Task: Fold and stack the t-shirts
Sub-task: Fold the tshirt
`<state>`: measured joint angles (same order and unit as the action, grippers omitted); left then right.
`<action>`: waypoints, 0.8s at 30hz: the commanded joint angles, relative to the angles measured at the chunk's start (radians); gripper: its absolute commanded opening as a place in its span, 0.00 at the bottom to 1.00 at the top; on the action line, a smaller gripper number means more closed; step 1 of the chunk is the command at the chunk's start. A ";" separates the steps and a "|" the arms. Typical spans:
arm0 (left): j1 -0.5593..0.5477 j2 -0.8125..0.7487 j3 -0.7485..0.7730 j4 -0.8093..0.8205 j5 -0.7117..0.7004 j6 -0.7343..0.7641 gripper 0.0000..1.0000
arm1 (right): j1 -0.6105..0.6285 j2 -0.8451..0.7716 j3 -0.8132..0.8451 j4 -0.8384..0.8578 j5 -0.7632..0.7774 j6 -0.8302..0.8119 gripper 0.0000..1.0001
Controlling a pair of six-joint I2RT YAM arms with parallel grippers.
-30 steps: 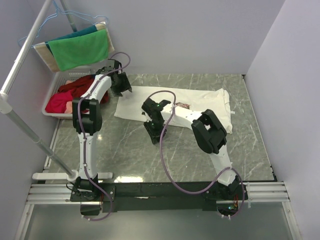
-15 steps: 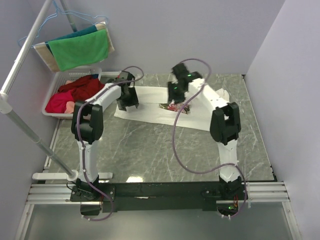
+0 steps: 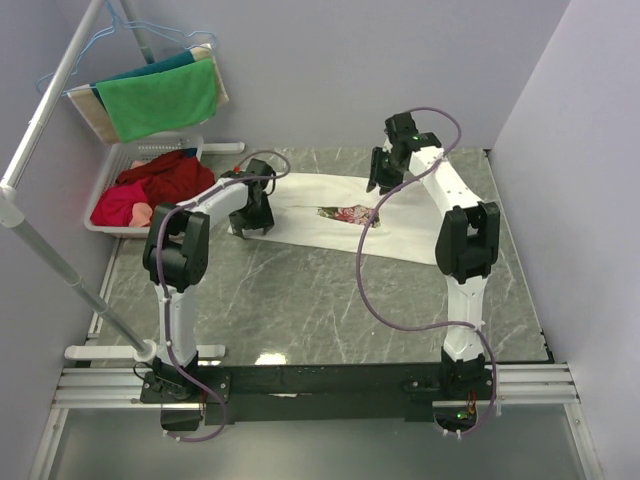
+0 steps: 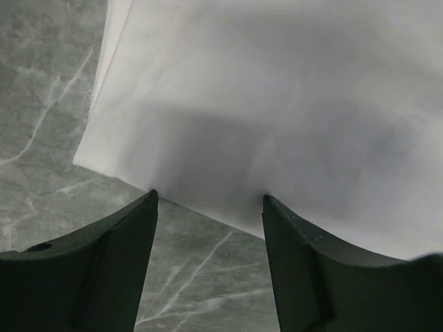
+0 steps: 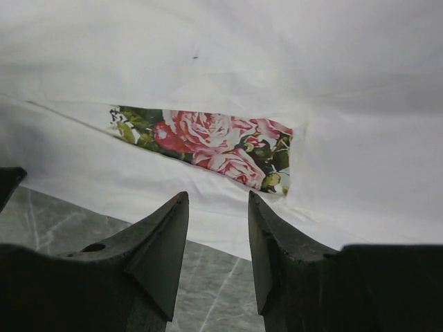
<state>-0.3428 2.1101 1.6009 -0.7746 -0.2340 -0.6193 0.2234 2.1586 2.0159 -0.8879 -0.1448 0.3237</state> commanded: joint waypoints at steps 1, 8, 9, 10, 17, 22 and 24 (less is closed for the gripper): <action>0.008 -0.044 -0.094 0.109 -0.034 0.001 0.67 | 0.008 -0.046 -0.034 0.053 -0.003 0.008 0.47; 0.014 -0.073 -0.163 0.146 0.005 -0.005 0.67 | 0.008 -0.095 -0.134 0.095 0.043 0.018 0.47; 0.014 -0.079 -0.183 0.141 0.009 -0.008 0.67 | 0.008 -0.098 -0.140 0.098 0.047 0.020 0.47; 0.014 -0.082 -0.196 0.140 0.015 -0.010 0.67 | 0.008 -0.100 -0.149 0.102 0.047 0.024 0.47; 0.014 -0.145 -0.257 0.063 -0.013 -0.013 0.67 | 0.008 -0.105 -0.171 0.122 0.039 0.040 0.46; 0.011 -0.208 -0.311 0.009 -0.001 -0.011 0.67 | 0.008 -0.092 -0.155 0.113 0.037 0.032 0.45; 0.008 -0.245 -0.341 -0.018 0.004 -0.004 0.67 | 0.008 -0.091 -0.154 0.112 0.044 0.029 0.45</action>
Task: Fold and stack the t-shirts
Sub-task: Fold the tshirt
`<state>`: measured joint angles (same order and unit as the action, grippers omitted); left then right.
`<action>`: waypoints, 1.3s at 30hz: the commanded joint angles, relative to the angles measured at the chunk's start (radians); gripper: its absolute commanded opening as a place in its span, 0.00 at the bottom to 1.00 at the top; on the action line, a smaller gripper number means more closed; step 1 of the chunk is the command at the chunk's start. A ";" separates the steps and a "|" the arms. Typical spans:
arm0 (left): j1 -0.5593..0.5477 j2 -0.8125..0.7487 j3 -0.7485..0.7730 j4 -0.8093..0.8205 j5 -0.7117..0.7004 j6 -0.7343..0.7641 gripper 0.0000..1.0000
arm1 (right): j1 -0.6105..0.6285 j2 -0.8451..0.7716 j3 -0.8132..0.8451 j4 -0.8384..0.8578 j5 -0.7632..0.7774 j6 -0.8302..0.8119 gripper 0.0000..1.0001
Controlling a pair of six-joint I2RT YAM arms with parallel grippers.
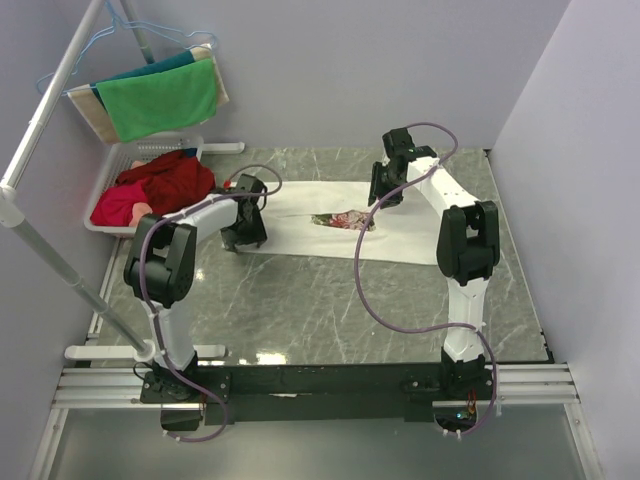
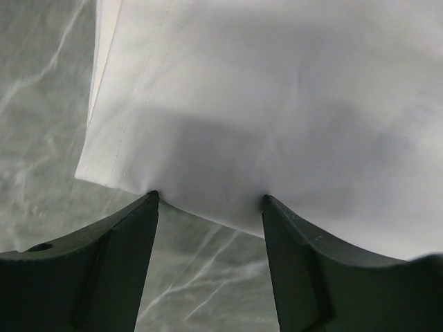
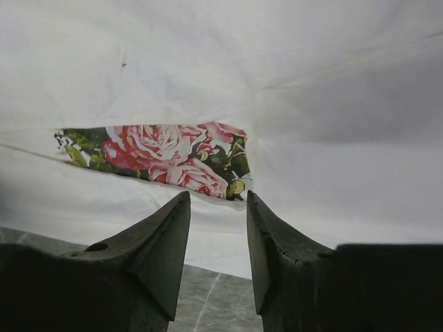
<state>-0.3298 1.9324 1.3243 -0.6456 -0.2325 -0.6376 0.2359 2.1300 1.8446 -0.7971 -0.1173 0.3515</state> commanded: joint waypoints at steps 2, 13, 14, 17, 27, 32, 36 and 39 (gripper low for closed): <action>-0.006 -0.104 -0.083 -0.170 0.005 0.018 0.67 | -0.004 -0.059 0.021 0.009 0.033 0.006 0.45; -0.118 -0.294 -0.250 -0.304 0.143 0.052 0.67 | -0.013 -0.076 -0.042 0.007 0.116 0.069 0.44; -0.135 -0.314 -0.261 -0.313 0.148 0.053 0.67 | -0.018 -0.068 -0.036 -0.005 0.125 0.081 0.44; -0.193 -0.363 -0.290 -0.331 0.125 0.043 0.67 | -0.024 -0.073 -0.021 -0.001 0.160 0.095 0.44; -0.186 -0.435 -0.178 -0.243 -0.036 -0.080 0.71 | -0.030 -0.062 -0.022 -0.066 0.307 0.161 0.53; -0.123 -0.308 -0.139 -0.145 -0.025 -0.067 0.71 | -0.037 -0.051 -0.070 -0.119 0.349 0.207 0.60; -0.072 -0.224 -0.109 -0.060 -0.004 -0.043 0.71 | -0.037 -0.064 -0.140 -0.106 0.347 0.214 0.64; -0.026 -0.155 -0.077 -0.022 0.007 -0.028 0.71 | -0.040 -0.055 -0.162 -0.099 0.326 0.224 0.64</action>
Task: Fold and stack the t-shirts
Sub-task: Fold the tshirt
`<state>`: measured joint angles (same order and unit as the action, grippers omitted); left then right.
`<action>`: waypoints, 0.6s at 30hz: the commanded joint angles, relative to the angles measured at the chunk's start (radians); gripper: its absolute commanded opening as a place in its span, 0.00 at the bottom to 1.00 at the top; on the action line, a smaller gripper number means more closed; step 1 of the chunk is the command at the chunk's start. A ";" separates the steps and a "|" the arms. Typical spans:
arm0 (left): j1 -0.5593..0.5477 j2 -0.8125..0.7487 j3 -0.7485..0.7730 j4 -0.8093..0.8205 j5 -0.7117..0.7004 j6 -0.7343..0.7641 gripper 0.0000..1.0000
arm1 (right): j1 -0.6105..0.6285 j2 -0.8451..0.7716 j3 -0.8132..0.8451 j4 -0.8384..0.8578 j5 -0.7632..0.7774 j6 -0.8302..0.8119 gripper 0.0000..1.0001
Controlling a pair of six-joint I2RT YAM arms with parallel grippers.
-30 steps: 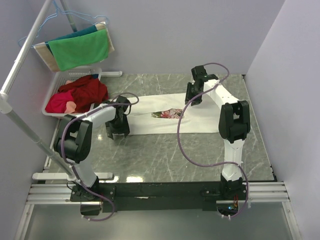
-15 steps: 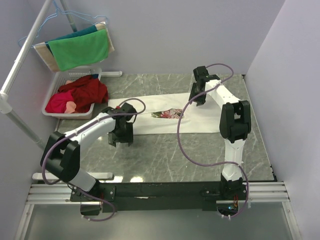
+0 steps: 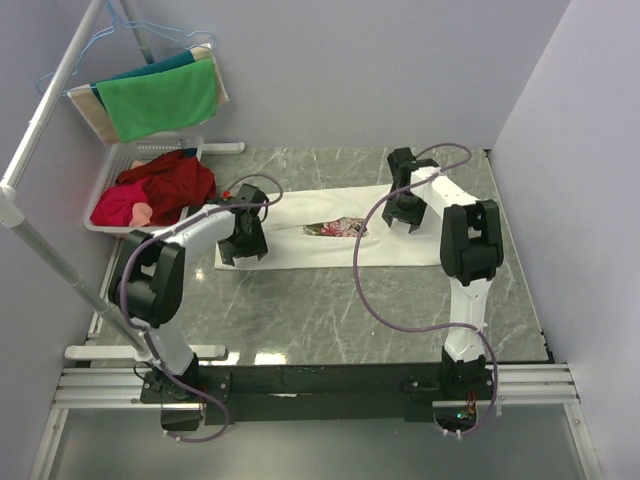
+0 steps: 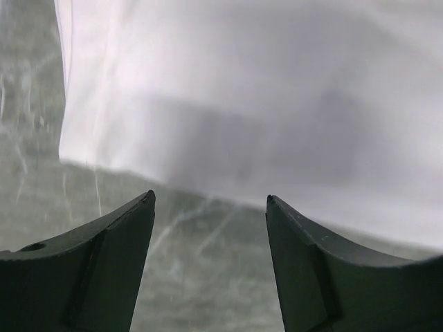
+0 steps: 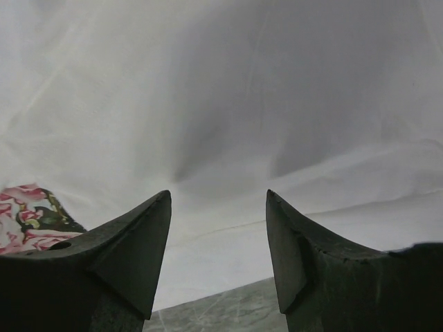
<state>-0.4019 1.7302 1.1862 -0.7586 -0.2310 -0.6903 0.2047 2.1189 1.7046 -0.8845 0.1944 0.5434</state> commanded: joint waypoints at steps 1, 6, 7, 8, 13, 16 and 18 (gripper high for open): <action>0.057 0.070 0.067 0.100 0.013 0.029 0.70 | -0.008 -0.042 -0.026 -0.007 -0.009 0.035 0.64; 0.104 0.114 0.112 0.116 0.027 0.057 0.70 | -0.008 -0.016 -0.033 0.001 -0.053 0.053 0.64; 0.107 0.120 0.112 0.119 0.032 0.061 0.71 | -0.010 -0.001 -0.028 -0.005 -0.059 0.055 0.64; 0.107 0.127 0.105 0.122 0.038 0.067 0.70 | -0.010 0.006 -0.016 -0.013 -0.062 0.056 0.63; 0.107 0.157 0.070 0.120 0.050 0.075 0.70 | -0.008 0.059 0.046 -0.054 -0.069 0.063 0.63; 0.107 0.143 0.026 0.113 0.048 0.081 0.70 | -0.008 0.093 0.092 -0.080 -0.070 0.064 0.62; 0.107 0.132 0.009 0.104 0.035 0.083 0.70 | -0.008 0.108 0.127 -0.099 -0.072 0.063 0.62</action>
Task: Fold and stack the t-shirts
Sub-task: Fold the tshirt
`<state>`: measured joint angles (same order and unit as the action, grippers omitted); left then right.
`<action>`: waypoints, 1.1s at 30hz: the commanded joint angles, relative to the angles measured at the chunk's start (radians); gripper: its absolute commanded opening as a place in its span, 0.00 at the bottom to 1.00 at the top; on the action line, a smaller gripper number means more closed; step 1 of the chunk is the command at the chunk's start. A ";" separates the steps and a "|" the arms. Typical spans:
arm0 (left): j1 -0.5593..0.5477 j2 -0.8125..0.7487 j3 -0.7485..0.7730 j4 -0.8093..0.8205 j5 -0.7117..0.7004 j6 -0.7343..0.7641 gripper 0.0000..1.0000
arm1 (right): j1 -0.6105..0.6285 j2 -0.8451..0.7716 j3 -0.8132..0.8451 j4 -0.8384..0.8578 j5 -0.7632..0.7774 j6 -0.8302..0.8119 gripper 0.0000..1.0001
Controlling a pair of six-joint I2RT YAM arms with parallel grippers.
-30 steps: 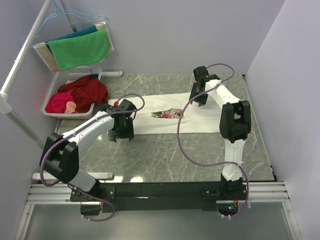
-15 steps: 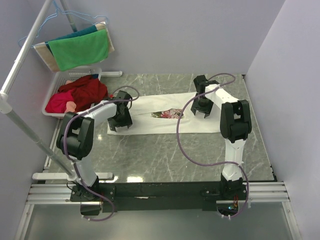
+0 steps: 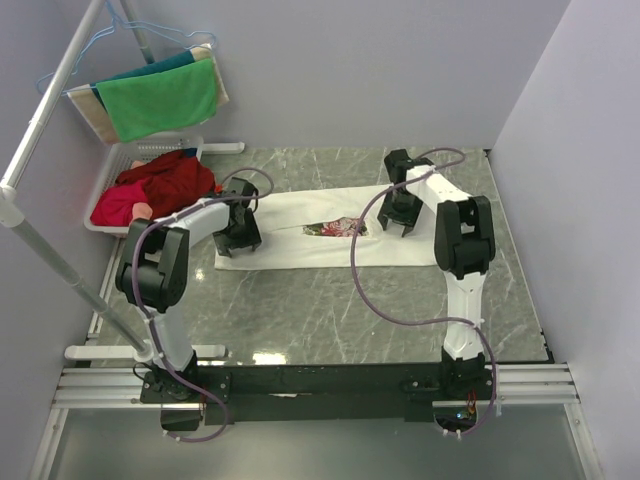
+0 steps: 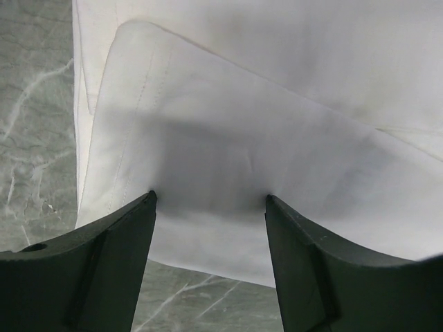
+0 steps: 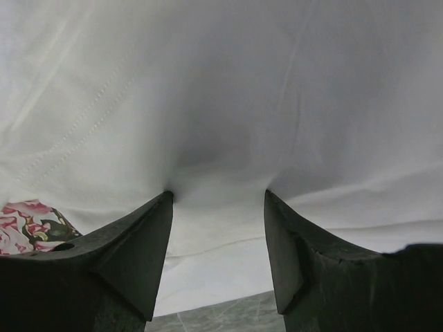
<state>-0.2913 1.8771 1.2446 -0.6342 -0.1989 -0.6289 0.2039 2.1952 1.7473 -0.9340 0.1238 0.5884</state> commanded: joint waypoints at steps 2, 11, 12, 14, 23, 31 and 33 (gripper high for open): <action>-0.003 -0.036 -0.076 -0.033 -0.002 0.024 0.70 | -0.008 0.055 0.119 -0.063 0.000 0.014 0.62; -0.003 -0.104 -0.132 -0.085 0.009 0.009 0.70 | -0.009 0.146 0.261 -0.117 0.013 -0.018 0.61; -0.003 -0.108 -0.134 -0.094 0.015 0.003 0.70 | -0.009 0.147 0.265 -0.117 0.014 -0.021 0.61; -0.008 -0.122 -0.143 -0.102 0.035 -0.008 0.70 | -0.011 0.158 0.277 -0.121 0.014 -0.025 0.61; -0.112 -0.167 -0.163 -0.168 0.085 0.018 0.70 | -0.011 0.213 0.368 -0.135 -0.018 -0.042 0.61; -0.166 -0.283 -0.203 -0.168 0.231 0.115 0.70 | -0.011 0.248 0.431 -0.109 -0.042 -0.073 0.61; -0.167 -0.285 -0.197 -0.173 0.234 0.127 0.70 | -0.011 0.276 0.461 -0.112 -0.052 -0.078 0.61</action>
<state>-0.4599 1.6512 1.0473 -0.7948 -0.0490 -0.5735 0.2020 2.4252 2.1361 -1.0721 0.0872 0.5316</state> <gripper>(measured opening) 0.701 0.608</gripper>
